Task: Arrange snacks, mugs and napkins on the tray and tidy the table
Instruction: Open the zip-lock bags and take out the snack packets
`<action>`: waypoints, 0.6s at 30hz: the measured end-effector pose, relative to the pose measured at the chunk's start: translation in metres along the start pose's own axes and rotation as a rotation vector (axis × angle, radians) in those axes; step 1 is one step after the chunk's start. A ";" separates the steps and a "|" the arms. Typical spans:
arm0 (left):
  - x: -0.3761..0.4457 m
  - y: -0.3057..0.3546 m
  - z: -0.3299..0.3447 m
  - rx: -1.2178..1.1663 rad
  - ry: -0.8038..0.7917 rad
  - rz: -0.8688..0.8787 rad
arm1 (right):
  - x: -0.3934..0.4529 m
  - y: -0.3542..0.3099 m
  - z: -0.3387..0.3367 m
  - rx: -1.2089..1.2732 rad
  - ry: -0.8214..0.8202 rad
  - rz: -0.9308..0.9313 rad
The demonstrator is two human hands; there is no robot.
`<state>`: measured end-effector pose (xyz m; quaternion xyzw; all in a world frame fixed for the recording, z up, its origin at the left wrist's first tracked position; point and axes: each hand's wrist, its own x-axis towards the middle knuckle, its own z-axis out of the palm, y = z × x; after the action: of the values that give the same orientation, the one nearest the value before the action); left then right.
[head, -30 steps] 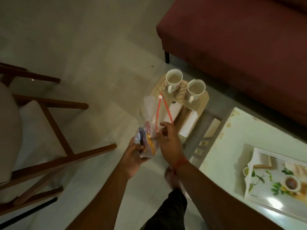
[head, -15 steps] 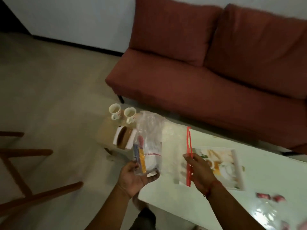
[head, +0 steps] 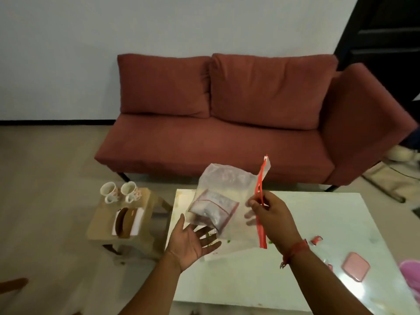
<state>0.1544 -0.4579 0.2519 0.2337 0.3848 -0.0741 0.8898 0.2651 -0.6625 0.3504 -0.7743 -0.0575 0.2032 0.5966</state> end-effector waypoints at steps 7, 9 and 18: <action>-0.005 0.024 0.033 0.620 0.353 0.346 | -0.004 -0.020 0.013 -0.302 0.030 -0.114; -0.011 0.034 0.046 0.754 0.260 0.464 | -0.005 -0.021 0.018 -0.515 -0.038 -0.165; -0.018 0.091 0.058 1.179 -0.031 0.632 | -0.016 -0.028 0.023 -1.056 -0.164 -0.273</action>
<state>0.2084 -0.4058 0.3320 0.7813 0.1803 -0.0110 0.5975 0.2458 -0.6395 0.3764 -0.9355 -0.2977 0.1274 0.1416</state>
